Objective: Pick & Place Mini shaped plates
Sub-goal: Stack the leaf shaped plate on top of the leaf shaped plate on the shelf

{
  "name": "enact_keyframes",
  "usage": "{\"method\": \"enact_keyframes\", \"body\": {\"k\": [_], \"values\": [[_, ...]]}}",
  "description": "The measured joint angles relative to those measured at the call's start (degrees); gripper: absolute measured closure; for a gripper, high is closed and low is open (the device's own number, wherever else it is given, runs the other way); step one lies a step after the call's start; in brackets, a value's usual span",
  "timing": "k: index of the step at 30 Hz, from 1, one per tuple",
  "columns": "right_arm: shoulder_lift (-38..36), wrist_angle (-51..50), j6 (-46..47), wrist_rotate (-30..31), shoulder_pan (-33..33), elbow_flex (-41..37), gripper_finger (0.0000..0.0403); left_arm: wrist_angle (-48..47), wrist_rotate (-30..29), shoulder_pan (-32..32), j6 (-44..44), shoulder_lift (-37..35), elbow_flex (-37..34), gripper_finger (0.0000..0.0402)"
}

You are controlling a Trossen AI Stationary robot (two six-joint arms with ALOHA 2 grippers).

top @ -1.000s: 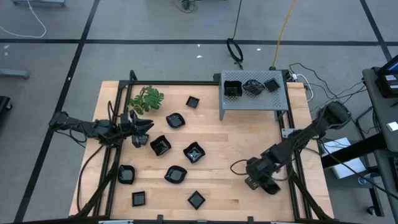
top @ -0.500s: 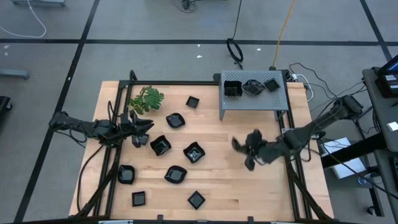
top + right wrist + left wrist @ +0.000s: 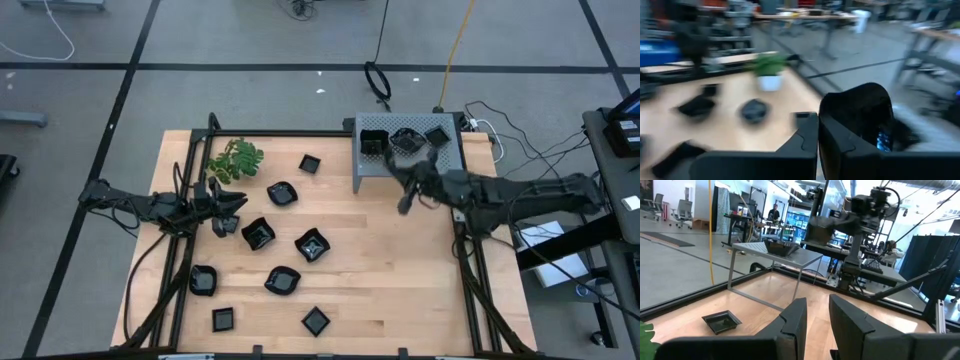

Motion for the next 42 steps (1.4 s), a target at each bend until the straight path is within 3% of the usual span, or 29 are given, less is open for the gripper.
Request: {"method": "enact_keyframes", "body": {"k": [10, 16, 24, 42], "values": [[1.8, -0.7, -3.2, -0.1, -19.0, 0.6, 0.0403, 0.0, 0.0, 0.0, 0.0, 0.0, 0.0, 0.0316], [7.4, -13.2, 1.5, -0.2, -24.8, 10.5, 0.0403, 0.0, 0.0, 0.0, 0.0, 0.0, 0.0, 0.0316], [17.8, -32.2, 12.6, -0.2, -27.5, 23.6, 0.0403, 0.0, 0.0, 0.0, 0.0, 0.0, 0.0, 0.0316], [25.0, -33.4, 17.7, -0.2, -27.4, 24.6, 0.0403, 0.0, 0.0, 0.0, 0.0, 0.0, 0.0, 0.0316]]}}
